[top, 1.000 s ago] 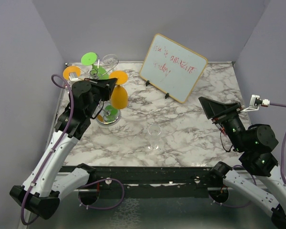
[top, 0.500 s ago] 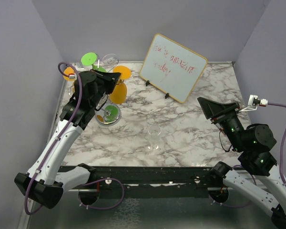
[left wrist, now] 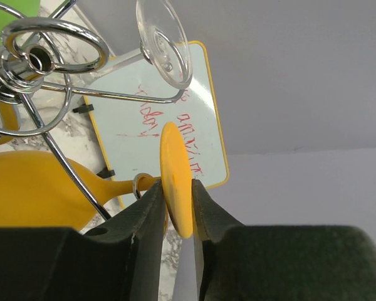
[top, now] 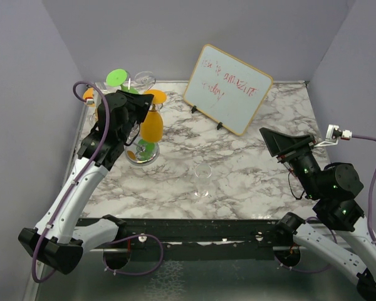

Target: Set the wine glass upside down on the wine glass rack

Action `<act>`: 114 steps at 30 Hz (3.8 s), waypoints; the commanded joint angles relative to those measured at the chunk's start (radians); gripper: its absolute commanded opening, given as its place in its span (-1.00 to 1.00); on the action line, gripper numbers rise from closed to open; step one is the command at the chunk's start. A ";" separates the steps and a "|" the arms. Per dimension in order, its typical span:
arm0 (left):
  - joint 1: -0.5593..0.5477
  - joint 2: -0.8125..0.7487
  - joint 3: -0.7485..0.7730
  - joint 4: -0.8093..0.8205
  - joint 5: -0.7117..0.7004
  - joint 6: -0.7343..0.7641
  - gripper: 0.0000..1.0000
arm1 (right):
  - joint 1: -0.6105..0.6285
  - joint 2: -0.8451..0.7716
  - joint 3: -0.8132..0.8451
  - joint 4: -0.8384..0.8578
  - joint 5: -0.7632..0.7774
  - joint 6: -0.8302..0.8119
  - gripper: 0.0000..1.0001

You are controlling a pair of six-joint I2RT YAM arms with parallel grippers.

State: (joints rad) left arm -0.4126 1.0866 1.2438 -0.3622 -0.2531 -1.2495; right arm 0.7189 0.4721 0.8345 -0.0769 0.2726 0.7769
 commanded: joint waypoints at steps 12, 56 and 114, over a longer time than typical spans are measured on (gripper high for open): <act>0.000 -0.024 0.044 -0.081 -0.068 0.073 -0.11 | 0.004 0.005 0.000 -0.010 0.008 -0.004 0.11; 0.000 -0.209 0.094 -0.148 0.208 0.633 0.73 | 0.004 0.416 0.243 -0.403 -0.182 -0.261 0.12; -0.133 -0.208 -0.126 -0.008 0.653 0.615 0.87 | 0.216 0.880 0.459 -0.830 0.043 -0.443 -0.93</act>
State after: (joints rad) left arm -0.4969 0.8986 1.1301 -0.3916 0.4732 -0.5987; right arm 0.9287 1.3872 1.2671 -0.8669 0.2253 0.3408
